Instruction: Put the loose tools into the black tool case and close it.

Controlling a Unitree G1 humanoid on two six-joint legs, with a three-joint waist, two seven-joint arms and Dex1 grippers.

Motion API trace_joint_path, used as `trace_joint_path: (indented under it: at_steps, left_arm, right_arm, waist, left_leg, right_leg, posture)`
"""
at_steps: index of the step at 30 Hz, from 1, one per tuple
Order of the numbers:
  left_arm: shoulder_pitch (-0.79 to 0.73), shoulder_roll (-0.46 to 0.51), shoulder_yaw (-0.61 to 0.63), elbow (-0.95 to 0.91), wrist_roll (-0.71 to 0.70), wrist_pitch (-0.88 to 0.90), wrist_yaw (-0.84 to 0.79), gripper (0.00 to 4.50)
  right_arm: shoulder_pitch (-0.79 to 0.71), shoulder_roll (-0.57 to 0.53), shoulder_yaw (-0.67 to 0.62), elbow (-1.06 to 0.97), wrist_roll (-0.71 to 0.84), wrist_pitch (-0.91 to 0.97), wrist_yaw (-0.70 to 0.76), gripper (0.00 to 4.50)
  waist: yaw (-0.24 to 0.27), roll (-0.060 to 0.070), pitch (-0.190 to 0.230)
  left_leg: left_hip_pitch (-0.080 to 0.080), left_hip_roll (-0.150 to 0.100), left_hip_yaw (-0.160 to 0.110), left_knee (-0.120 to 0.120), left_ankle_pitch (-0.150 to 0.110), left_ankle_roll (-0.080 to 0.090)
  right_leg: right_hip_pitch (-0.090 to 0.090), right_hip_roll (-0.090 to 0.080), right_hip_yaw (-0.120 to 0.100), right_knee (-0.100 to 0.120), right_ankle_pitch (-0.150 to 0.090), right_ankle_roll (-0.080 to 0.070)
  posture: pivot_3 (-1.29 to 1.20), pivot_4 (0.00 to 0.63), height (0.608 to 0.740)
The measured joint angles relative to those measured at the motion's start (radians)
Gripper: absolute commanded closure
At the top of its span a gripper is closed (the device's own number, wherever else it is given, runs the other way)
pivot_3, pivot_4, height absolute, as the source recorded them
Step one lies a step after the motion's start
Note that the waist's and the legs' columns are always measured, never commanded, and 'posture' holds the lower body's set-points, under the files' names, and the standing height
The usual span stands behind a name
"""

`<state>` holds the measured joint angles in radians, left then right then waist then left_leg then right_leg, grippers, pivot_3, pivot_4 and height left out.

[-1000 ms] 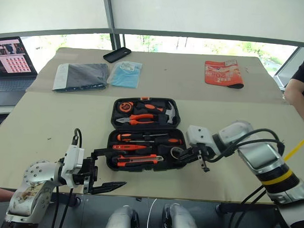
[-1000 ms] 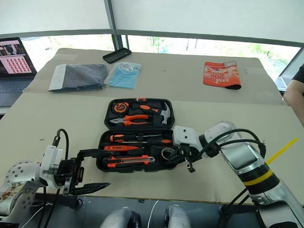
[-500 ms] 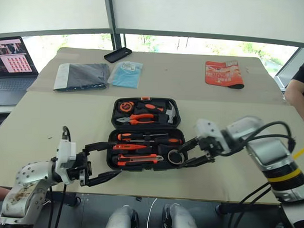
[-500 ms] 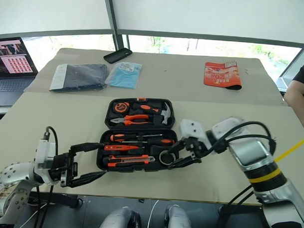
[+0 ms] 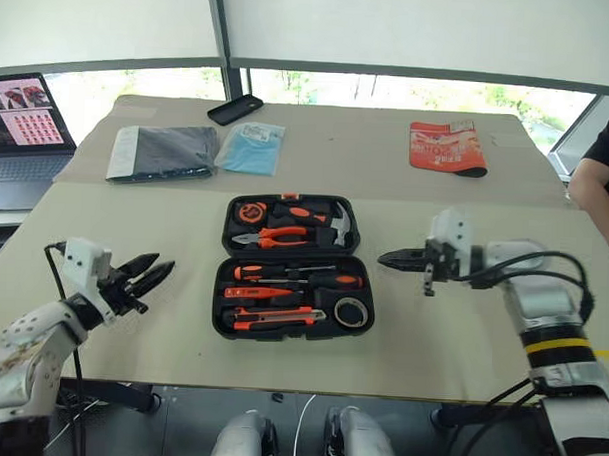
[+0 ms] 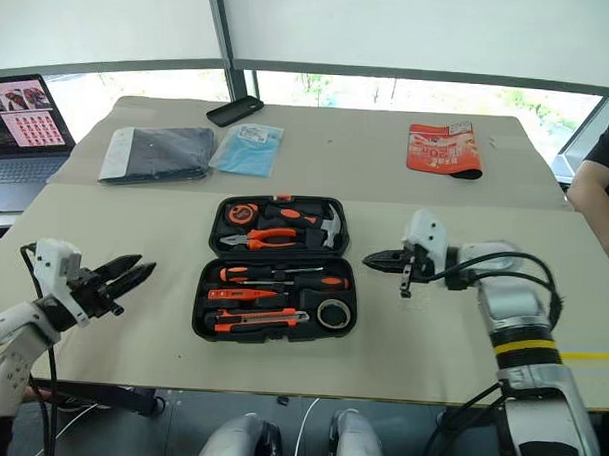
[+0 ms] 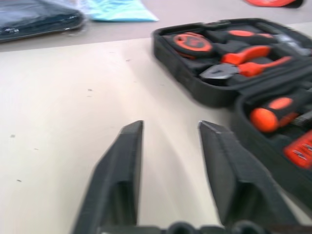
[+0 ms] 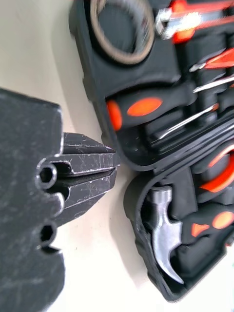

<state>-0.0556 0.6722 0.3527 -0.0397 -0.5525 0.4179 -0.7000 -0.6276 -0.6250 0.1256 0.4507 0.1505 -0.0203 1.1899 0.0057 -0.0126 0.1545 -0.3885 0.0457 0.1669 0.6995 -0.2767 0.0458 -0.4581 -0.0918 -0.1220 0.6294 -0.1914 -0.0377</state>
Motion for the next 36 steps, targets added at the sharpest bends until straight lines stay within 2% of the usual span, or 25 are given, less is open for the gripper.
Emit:
trace_joint_path:
  at_steps: [6, 10, 17, 23, 27, 31, 36]
  left_arm:
    - [-0.185, -0.064, -0.167, 0.099, 0.092, 0.024, 0.028, 3.91]
    - [-0.228, -0.064, -0.199, 0.159, 0.126, 0.051, 0.026, 3.91]
    - [-0.298, -0.047, -0.292, 0.202, 0.142, 0.135, -0.091, 3.91]
    - [-0.321, -0.073, -0.327, 0.215, 0.177, 0.103, -0.145, 3.91]
    - [-0.331, -0.089, -0.372, 0.216, 0.222, 0.048, -0.195, 3.91]
    - [-0.335, -0.121, -0.379, 0.217, 0.239, 0.026, -0.21, 3.91]
    - [-0.317, -0.136, -0.408, 0.185, 0.252, 0.024, -0.216, 3.91]
  right_arm:
    - [-0.113, 0.144, 0.055, 0.259, -0.117, -0.143, -0.111, 4.5]
    - [-0.143, 0.148, 0.067, 0.338, -0.161, -0.232, -0.131, 4.5]
    - [-0.158, 0.168, 0.06, 0.359, -0.165, -0.245, -0.11, 4.5]
    - [-0.012, 0.1, 0.021, 0.13, -0.075, -0.103, -0.008, 4.5]
    - [0.1, 0.048, 0.002, -0.036, -0.046, -0.004, -0.002, 4.5]
    - [0.169, 0.008, -0.02, -0.123, -0.045, 0.029, -0.013, 4.5]
    - [0.197, -0.016, -0.037, -0.126, -0.046, 0.018, -0.03, 4.5]
  waist:
    - [-0.009, -0.001, 0.0]
    - [-0.02, -0.001, 0.0]
    - [-0.024, -0.001, 0.001]
    - [-0.007, -0.001, 0.001]
    - [-0.002, -0.001, 0.001]
    - [0.005, -0.001, 0.001]
    - [0.006, -0.001, 0.001]
  left_leg:
    - [0.0, -0.001, 0.002, 0.0, 0.001, -0.001]
    - [0.001, -0.001, 0.003, -0.002, 0.001, 0.0]
    - [0.002, -0.001, 0.004, -0.002, 0.001, -0.001]
    - [0.0, -0.002, 0.002, -0.002, 0.001, 0.0]
    - [0.0, -0.003, 0.002, -0.002, 0.0, 0.001]
    - [0.001, -0.004, 0.002, -0.002, -0.001, 0.002]
    - [0.001, -0.004, 0.002, 0.0, -0.002, 0.004]
  right_leg:
    - [0.0, 0.0, -0.001, 0.0, 0.0, -0.001]
    - [0.0, 0.0, -0.001, 0.0, 0.004, -0.007]
    - [0.0, 0.001, 0.0, 0.001, 0.002, -0.004]
    - [0.0, -0.001, 0.0, 0.0, 0.004, -0.007]
    - [0.001, -0.001, 0.0, -0.001, 0.003, -0.006]
    - [0.001, -0.002, 0.0, -0.001, 0.0, 0.0]
    - [0.002, -0.004, 0.0, -0.001, 0.0, 0.001]
  posture:
    - [0.0, 0.15, 0.74]
    - [0.0, 0.15, 0.74]
    - [0.0, 0.15, 0.74]
    - [0.0, 0.15, 0.74]
    - [0.0, 0.15, 0.74]
    - [0.0, 0.15, 0.74]
    - [0.0, 0.15, 0.74]
